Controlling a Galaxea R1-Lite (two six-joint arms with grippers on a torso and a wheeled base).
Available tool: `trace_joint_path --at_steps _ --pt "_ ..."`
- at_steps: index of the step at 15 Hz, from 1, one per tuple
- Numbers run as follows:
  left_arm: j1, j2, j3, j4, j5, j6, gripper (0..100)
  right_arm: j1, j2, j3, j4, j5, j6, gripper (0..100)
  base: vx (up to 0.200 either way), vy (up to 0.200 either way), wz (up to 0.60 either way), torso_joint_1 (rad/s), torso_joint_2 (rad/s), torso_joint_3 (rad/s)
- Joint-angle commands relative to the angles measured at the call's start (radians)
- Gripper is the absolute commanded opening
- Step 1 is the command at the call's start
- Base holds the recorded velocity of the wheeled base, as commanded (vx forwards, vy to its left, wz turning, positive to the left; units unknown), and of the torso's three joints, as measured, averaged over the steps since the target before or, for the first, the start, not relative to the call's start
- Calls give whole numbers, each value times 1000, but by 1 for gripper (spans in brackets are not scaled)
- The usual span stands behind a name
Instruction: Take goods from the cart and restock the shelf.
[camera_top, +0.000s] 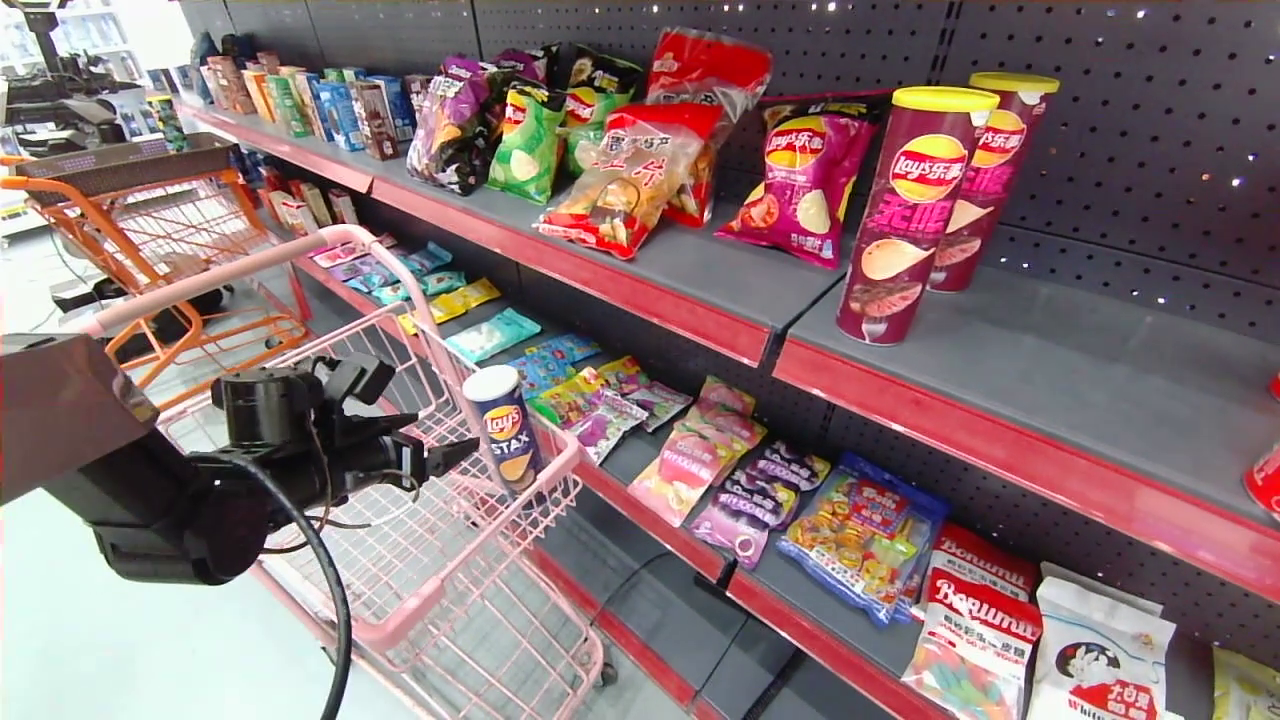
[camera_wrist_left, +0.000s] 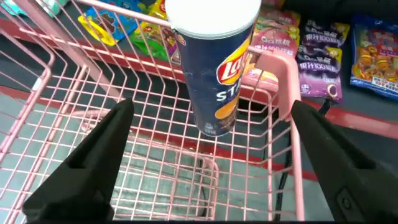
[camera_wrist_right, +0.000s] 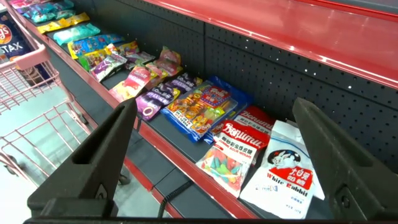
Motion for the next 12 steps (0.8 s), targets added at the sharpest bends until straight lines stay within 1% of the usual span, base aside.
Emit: trace_joint_path --at_steps 1,3,8,9,12 --pt "-2 44 -37 -1 -6 0 100 1 1 0 0 1 0 100 0 0 0 0 0 0" --pt "-4 64 -77 -1 -9 0 100 1 1 0 0 1 0 100 0 0 0 0 0 0" --pt "-25 128 -131 -2 -20 0 100 1 1 0 0 1 0 100 0 0 0 0 0 0" --pt "-36 148 -154 -2 -20 0 100 1 1 0 0 1 0 100 0 0 0 0 0 0" --pt "-45 183 -209 -4 -22 0 100 1 1 0 0 1 -2 100 0 0 0 0 0 0"
